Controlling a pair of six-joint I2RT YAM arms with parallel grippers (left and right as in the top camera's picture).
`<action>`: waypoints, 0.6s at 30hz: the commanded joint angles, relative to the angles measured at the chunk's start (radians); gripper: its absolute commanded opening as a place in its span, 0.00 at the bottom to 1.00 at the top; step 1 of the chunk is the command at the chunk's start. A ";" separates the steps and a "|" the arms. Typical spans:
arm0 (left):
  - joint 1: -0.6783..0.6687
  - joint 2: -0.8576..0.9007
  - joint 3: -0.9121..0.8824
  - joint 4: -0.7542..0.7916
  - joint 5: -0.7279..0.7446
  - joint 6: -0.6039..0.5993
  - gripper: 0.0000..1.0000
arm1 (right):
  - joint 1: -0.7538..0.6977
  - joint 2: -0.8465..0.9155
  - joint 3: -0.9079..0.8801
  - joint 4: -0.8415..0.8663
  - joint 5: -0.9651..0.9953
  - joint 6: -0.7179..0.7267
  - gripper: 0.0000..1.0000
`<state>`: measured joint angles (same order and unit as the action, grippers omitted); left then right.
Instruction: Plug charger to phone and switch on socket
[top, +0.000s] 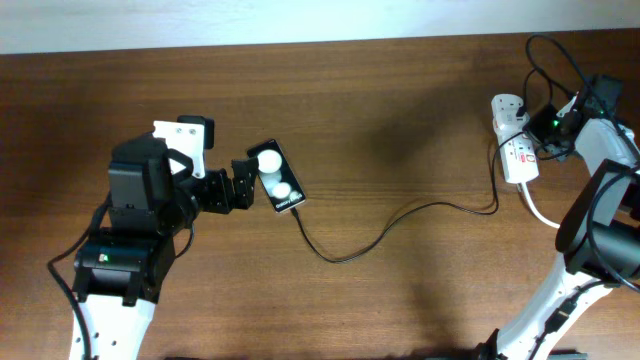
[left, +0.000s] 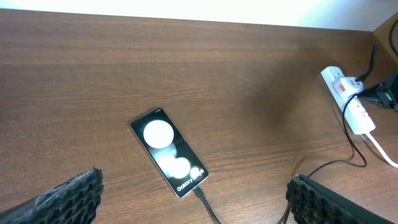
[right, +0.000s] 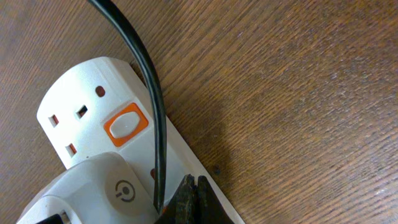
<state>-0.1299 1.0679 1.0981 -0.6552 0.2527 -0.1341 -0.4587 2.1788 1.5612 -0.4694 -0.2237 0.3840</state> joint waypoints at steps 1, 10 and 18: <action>-0.002 -0.002 0.005 0.002 -0.007 0.016 0.99 | 0.007 0.044 0.004 -0.025 -0.039 -0.013 0.04; -0.002 -0.002 0.005 0.002 -0.007 0.016 0.99 | 0.060 0.044 0.004 -0.092 -0.056 -0.040 0.04; -0.002 -0.002 0.005 0.002 -0.007 0.016 0.99 | 0.081 0.044 0.004 -0.161 -0.058 -0.043 0.04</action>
<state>-0.1299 1.0679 1.0977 -0.6552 0.2527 -0.1341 -0.4320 2.1815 1.6032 -0.5606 -0.2096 0.3580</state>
